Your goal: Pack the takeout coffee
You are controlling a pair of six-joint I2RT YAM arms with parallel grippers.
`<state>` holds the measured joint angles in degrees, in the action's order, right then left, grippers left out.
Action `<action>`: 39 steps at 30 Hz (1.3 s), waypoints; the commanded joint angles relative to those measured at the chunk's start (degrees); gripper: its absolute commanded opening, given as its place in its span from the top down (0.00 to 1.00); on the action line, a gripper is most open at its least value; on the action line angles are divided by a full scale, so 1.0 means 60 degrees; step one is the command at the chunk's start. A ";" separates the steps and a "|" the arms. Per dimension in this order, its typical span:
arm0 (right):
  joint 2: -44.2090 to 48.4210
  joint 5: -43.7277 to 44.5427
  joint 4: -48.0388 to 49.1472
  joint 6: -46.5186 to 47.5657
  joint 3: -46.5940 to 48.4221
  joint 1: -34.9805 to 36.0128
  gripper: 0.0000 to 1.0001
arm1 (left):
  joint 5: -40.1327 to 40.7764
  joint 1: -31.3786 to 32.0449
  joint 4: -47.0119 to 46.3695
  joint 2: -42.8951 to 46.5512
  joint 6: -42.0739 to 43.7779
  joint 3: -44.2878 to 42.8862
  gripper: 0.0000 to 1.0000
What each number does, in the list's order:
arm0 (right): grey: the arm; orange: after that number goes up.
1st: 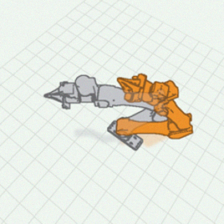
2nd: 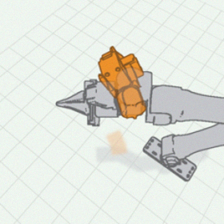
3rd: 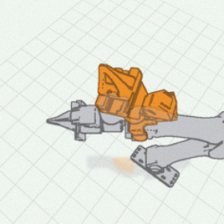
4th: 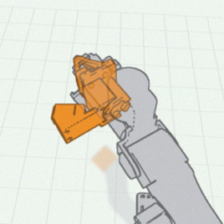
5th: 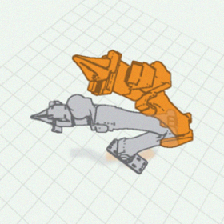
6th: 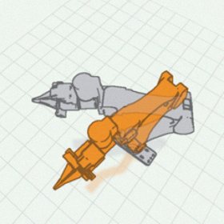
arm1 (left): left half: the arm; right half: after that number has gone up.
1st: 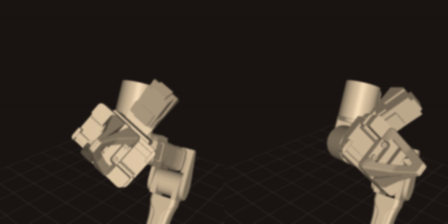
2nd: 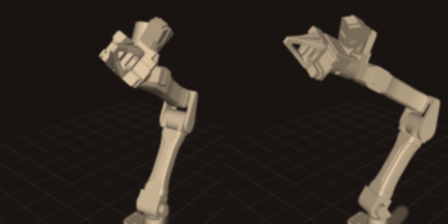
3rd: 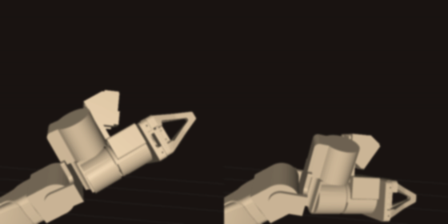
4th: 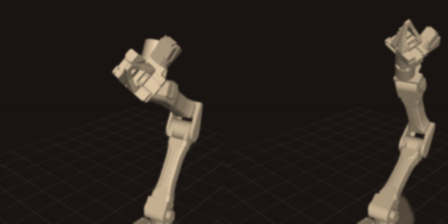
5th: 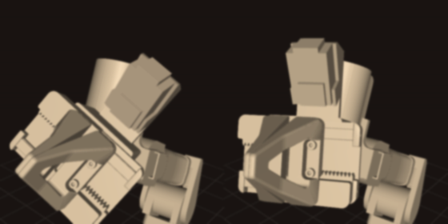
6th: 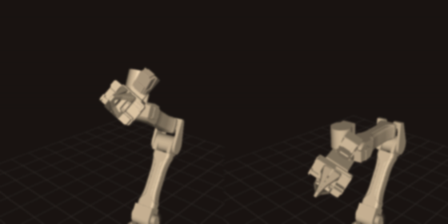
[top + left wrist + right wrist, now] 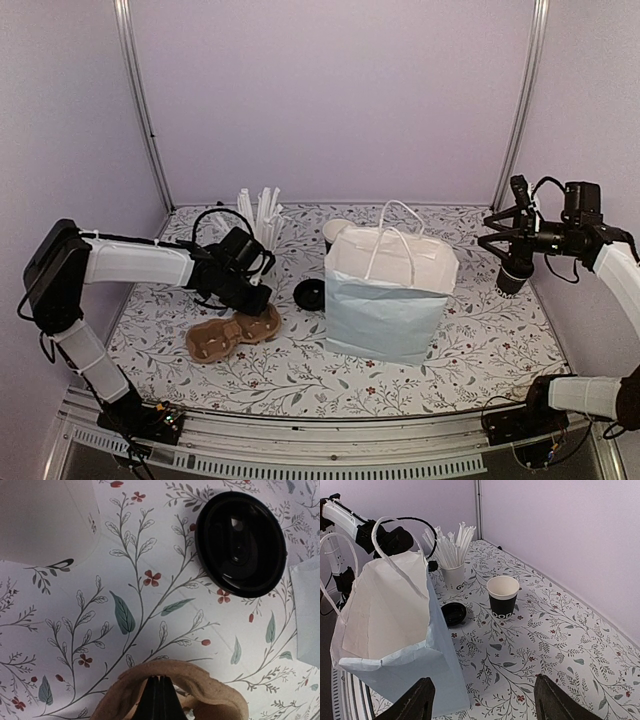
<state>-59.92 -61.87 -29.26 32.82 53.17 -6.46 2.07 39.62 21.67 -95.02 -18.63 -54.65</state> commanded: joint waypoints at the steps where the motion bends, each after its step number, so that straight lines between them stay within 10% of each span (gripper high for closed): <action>1: 0.0147 -0.0206 0.0420 -0.0167 -0.0192 -0.0051 0.29 | 0.0213 -0.0112 -0.0282 -0.0179 0.0052 -0.0146 1.00; 16: 0.0158 -0.0368 0.0415 -0.0036 -0.0372 -0.0047 0.28 | 0.0896 -0.0241 0.0049 0.0758 -0.0417 0.0359 1.00; 23: 0.0158 -0.0448 0.0347 0.0059 -0.0394 -0.0051 0.27 | 0.0291 -0.0238 0.1664 0.1997 0.0195 0.0356 0.57; 39: 0.0048 -0.0807 -0.0047 0.0512 -0.0350 -0.0051 0.27 | -0.1170 -0.0200 0.5111 0.0921 0.2469 -0.1741 0.38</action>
<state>-59.70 -65.32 -28.58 34.74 51.31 -6.46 -3.92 38.76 45.39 -87.37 -7.01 -61.95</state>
